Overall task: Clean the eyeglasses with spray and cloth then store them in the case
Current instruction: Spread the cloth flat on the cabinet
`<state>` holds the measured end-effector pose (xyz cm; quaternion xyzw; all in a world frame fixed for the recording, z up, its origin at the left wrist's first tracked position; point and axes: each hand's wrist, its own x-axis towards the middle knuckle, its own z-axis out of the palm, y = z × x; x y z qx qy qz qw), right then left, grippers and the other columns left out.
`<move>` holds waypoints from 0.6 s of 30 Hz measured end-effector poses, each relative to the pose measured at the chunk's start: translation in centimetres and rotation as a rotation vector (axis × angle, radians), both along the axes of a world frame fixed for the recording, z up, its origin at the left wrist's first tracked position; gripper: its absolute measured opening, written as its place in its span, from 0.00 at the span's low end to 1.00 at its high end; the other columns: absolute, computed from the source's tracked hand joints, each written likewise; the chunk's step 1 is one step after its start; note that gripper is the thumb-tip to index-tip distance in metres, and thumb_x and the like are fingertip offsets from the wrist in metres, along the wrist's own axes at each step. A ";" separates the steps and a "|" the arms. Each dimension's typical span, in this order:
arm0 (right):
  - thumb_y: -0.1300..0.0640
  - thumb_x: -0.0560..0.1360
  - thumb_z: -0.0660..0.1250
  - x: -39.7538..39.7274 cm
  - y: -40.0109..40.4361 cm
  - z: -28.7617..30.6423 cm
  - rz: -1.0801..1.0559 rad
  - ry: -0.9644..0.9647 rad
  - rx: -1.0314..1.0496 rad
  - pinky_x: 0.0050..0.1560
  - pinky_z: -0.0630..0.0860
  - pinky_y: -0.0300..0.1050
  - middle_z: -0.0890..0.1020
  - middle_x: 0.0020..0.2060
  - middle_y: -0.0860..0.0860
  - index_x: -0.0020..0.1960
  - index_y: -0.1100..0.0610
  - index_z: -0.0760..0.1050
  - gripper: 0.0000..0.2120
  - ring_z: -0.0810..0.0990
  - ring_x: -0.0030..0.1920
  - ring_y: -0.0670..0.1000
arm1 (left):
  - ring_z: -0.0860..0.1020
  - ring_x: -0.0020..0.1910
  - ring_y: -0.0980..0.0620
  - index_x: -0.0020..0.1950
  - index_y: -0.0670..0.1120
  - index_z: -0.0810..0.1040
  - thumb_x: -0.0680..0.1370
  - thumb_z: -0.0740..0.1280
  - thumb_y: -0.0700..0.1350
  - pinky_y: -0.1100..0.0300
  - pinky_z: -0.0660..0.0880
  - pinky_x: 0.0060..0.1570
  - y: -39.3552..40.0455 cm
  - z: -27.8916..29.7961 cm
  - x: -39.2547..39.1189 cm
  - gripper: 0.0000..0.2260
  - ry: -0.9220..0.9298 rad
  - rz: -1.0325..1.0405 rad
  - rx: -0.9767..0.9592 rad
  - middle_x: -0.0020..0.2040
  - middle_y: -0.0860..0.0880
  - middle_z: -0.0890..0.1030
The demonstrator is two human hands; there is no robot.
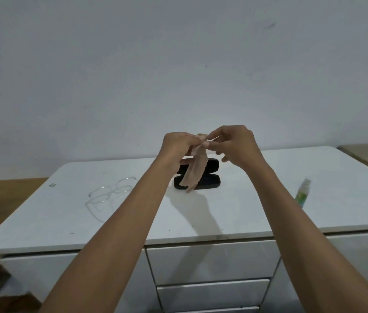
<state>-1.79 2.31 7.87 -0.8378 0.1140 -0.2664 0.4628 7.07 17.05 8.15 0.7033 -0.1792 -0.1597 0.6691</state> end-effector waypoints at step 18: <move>0.60 0.73 0.74 0.4 0.2 -0.6 0.039 -0.061 0.406 0.38 0.80 0.43 0.87 0.40 0.51 0.41 0.55 0.84 0.03 0.82 0.37 0.48 | 0.84 0.48 0.50 0.48 0.46 0.86 0.74 0.74 0.37 0.53 0.82 0.54 3.2 0.0 1.8 0.05 -0.028 -0.151 0.128 0.46 0.48 0.86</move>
